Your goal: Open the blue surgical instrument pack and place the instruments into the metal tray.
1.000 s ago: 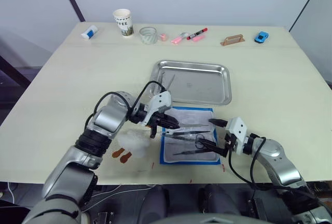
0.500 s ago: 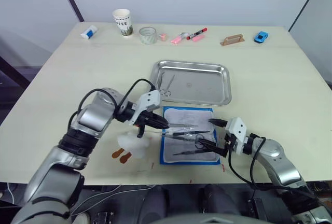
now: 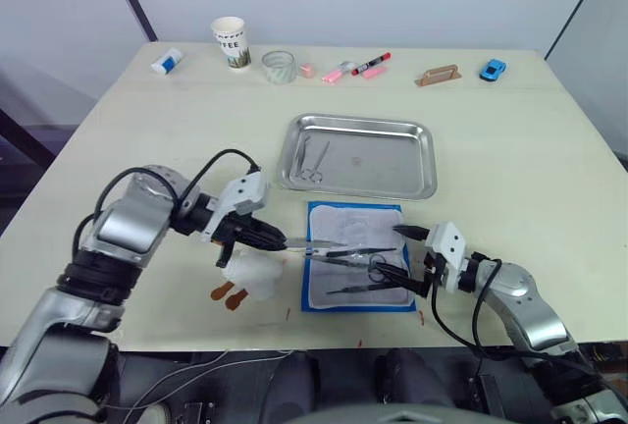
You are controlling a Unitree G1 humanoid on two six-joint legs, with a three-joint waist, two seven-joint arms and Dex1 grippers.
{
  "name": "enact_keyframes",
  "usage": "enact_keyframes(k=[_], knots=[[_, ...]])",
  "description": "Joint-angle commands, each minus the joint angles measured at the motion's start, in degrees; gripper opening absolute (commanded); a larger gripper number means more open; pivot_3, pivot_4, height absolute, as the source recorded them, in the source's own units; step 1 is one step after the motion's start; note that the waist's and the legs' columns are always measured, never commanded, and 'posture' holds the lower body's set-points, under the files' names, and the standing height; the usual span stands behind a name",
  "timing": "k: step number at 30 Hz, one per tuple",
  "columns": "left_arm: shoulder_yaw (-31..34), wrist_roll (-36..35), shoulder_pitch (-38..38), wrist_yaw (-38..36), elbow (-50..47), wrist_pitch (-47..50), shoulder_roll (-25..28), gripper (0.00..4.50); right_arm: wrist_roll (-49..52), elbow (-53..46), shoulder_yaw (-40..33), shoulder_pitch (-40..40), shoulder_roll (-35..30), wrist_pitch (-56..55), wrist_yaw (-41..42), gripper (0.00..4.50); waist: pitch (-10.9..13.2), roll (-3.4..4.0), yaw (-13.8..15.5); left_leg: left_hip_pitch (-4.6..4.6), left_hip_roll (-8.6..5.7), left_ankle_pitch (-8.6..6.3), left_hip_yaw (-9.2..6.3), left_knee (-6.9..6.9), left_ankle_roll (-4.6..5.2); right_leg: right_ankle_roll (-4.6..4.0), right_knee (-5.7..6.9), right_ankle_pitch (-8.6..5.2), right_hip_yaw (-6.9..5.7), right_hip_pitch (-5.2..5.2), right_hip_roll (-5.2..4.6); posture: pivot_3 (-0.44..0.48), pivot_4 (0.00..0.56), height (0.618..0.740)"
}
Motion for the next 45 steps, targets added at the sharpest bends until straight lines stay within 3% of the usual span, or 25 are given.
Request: enact_keyframes(k=[1, 6, 10, 20, 23, 29, 36, 45], knots=[[3.71, -1.69, 0.16, -0.99, -1.48, -0.36, 2.61, 0.08, -3.91, 4.74, 3.05, 2.19, -0.61, 2.98, 0.05, 4.50, 0.00, -0.01, 0.03, 0.00, 0.00, 0.00, 0.00, 0.00, 0.00, 0.00, 0.00, 0.00, -0.01, 0.00, 0.00, 0.000, 0.150, 0.718], [7.32, -5.63, 1.82, -0.76, -4.28, 3.58, 4.55, 0.08, -3.91, 4.87, 3.00, 2.26, -0.56, 2.77, 0.01, 4.50, 0.00, -0.01, 0.00, 0.01, 0.01, 0.00, 0.02, -0.03, 0.00, 0.00, 0.00, 0.00, 0.01, -0.02, 0.00, 0.000, 0.150, 0.718], [10.95, -9.93, 2.02, 4.25, -7.19, 8.81, 1.65, 0.08, -3.89, 4.97, 2.99, 2.31, -0.62, 2.65, 0.13, 4.50, 0.00, -0.02, 0.05, 0.01, 0.02, 0.00, 0.03, -0.03, 0.00, 0.00, 0.01, 0.00, 0.00, -0.02, -0.02, 0.000, 0.150, 0.718], [16.42, -11.33, -0.63, 37.10, -16.49, 26.61, -16.96, 0.08, -4.03, 5.18, 3.00, 1.97, -1.42, 2.67, 1.24, 4.50, -0.01, -0.08, 0.05, 0.01, 0.01, 0.00, -0.05, -0.03, 0.00, 0.02, 0.01, 0.01, 0.03, 0.01, 0.00, 0.000, 0.150, 0.718], [18.46, -9.65, -2.12, 50.67, -17.82, 32.38, -25.53, 0.08, -3.93, 5.11, 2.69, 1.93, -1.73, 2.73, 1.49, 4.50, -0.01, -0.08, 0.12, 0.03, -0.02, 0.00, -0.11, -0.03, 0.00, 0.03, 0.02, 0.02, 0.07, 0.03, -0.04, 0.000, 0.150, 0.718], [19.56, -2.06, -8.10, 73.33, -10.55, 29.22, -41.90, 0.08, -4.05, 5.40, 2.55, 1.15, -1.95, 2.94, 1.58, 4.50, -0.03, -0.10, 0.36, 0.06, -0.08, 0.01, -0.29, 0.00, -0.02, 0.04, 0.00, 0.04, -0.02, 0.15, -0.10, 0.000, 0.150, 0.718], [18.57, 2.45, -11.80, 82.06, -1.65, 25.27, -47.89, 0.08, -4.10, 5.66, 2.64, 0.70, -1.98, 2.90, 1.43, 4.50, -0.01, -0.04, -0.03, 0.07, -0.09, 0.01, -0.39, -0.05, -0.03, 0.04, -0.13, 0.04, -0.08, 0.24, -0.06, 0.000, 0.150, 0.718], [17.76, 3.38, -11.68, 83.59, 2.29, 25.45, -50.11, 0.08, -4.32, 5.74, 2.68, 0.72, -2.04, 2.73, 1.34, 4.50, -0.01, -0.04, 0.02, 0.07, -0.10, 0.03, -0.48, -0.06, -0.05, 0.05, -0.17, 0.05, -0.15, 0.28, -0.09, 0.000, 0.150, 0.718]])
